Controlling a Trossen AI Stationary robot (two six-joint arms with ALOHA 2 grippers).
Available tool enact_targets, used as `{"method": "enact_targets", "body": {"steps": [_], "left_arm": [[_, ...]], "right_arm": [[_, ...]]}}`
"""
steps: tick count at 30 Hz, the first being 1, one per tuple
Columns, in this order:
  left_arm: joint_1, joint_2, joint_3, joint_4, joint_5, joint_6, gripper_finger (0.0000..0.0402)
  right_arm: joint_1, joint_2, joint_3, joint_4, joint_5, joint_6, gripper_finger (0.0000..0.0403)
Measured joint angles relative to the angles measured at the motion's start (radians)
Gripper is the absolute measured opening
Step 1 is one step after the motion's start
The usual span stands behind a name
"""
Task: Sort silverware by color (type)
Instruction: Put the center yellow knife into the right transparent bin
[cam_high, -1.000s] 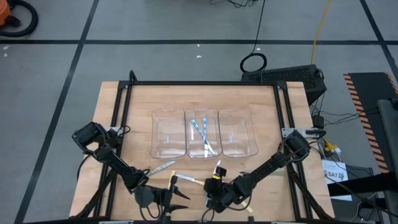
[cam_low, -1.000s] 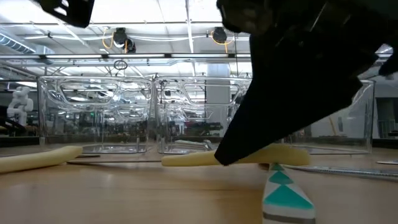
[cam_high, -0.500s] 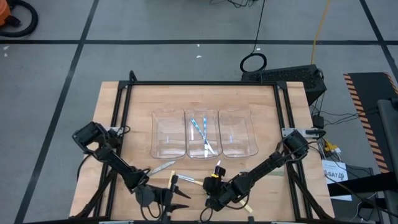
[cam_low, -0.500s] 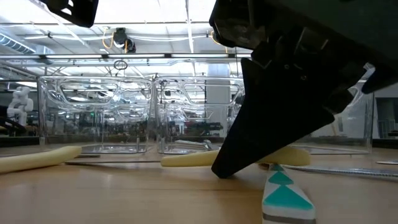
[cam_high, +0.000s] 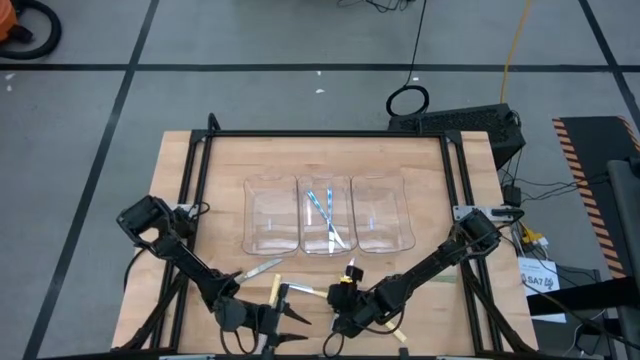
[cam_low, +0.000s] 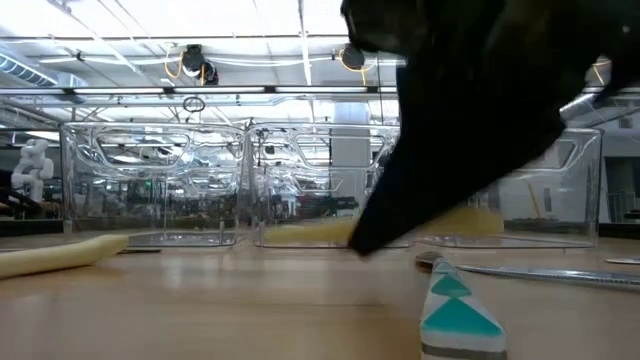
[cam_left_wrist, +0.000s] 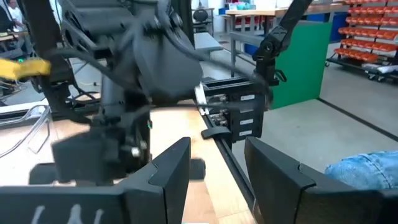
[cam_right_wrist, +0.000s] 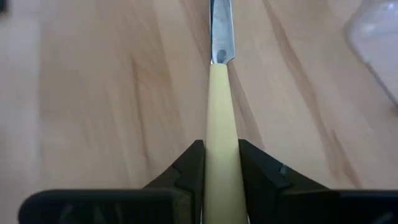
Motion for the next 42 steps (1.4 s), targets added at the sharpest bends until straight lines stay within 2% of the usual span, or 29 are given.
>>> {"method": "enact_targets", "body": {"steps": [11,23,28,35,39,42], "left_arm": [[0.0,0.0,0.068,-0.098,0.0,0.002,0.0161],[0.0,0.0,0.102,-0.176,0.002,-0.006,0.0161],[0.0,0.0,0.102,-0.176,0.002,-0.007,0.0161],[0.0,0.0,0.102,-0.225,0.002,-0.032,0.0161],[0.0,0.0,0.102,-0.229,0.002,-0.04,0.0161],[0.0,0.0,0.102,-0.229,0.002,-0.04,0.0161]], "right_arm": [[0.027,-0.137,0.002,-0.129,0.014,-0.001,0.007],[0.094,-0.342,0.002,-0.279,0.192,0.032,0.007],[0.099,-0.41,0.003,-0.321,0.263,0.082,0.007],[0.1,-0.498,0.003,-0.377,0.355,0.065,0.007],[0.1,-0.538,0.003,-0.482,0.439,0.045,0.007],[0.1,-0.554,0.003,-0.606,0.514,0.106,0.007]]}}
